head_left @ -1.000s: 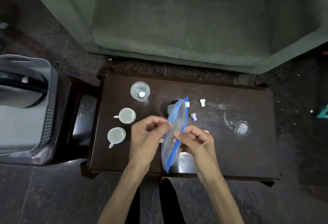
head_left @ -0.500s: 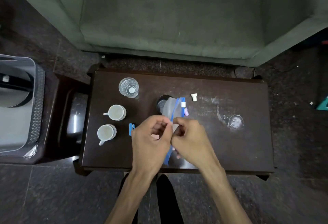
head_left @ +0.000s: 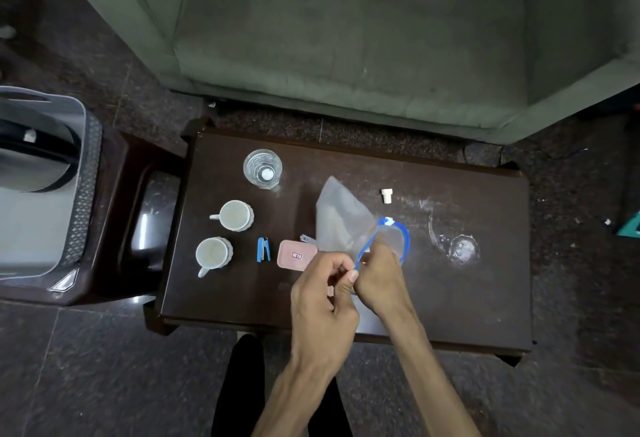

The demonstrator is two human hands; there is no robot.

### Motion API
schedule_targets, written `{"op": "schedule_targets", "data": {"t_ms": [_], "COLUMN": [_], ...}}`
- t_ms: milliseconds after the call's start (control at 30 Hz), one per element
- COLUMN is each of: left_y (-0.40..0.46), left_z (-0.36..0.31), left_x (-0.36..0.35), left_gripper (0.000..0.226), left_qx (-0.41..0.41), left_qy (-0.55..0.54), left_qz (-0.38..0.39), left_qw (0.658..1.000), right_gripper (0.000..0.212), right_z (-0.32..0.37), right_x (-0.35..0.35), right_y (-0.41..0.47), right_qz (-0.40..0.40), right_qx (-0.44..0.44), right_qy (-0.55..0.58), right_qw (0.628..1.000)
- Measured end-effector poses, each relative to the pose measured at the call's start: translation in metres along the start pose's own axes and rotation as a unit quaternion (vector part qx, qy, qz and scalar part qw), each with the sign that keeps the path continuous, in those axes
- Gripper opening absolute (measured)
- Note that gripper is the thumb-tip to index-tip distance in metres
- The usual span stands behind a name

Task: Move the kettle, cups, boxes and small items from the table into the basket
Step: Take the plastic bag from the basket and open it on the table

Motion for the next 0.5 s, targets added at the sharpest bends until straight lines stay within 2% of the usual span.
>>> {"op": "schedule_targets", "data": {"t_ms": [33, 100, 167, 300, 433, 500], "left_y": [0.001, 0.001, 0.0, 0.0, 0.008, 0.014], "left_z": [0.001, 0.002, 0.001, -0.001, 0.006, 0.008], "left_x": [0.001, 0.002, 0.001, 0.0, 0.005, 0.01], "left_gripper": [0.011, 0.01, 0.011, 0.008, 0.011, 0.012], "left_qx": [-0.004, -0.015, -0.025, -0.042, -0.016, -0.01], "left_qy": [0.003, 0.011, 0.014, 0.012, 0.041, 0.069], "left_qz": [0.0, 0.007, 0.014, 0.002, -0.062, -0.096], "left_qw": [1.0, 1.0, 0.999, 0.999, 0.997, 0.993], "right_gripper": [0.017, 0.035, 0.039, 0.04, 0.043, 0.034], "right_z": [0.001, -0.001, -0.001, 0.007, 0.021, 0.035], "right_x": [-0.002, -0.008, -0.011, -0.007, -0.006, -0.002], "right_y": [0.003, 0.009, 0.013, 0.018, 0.018, 0.012], "right_qz": [0.011, 0.047, 0.065, 0.06, 0.051, 0.029], "right_qx": [-0.004, -0.041, -0.07, -0.056, -0.016, 0.031], "right_qy": [-0.08, -0.148, -0.211, -0.356, -0.363, -0.371], "right_qw": [0.997, 0.987, 0.973, 0.931, 0.93, 0.928]}}
Point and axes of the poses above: each hand's wrist, its own y-axis towards the middle knuckle, its own x-axis out of the back of the hand, z = x × y, the point moved 5 cm from there along y, towards the middle knuckle, and after that the axes turned 10 degrees about -y, right-handed, at the moved point
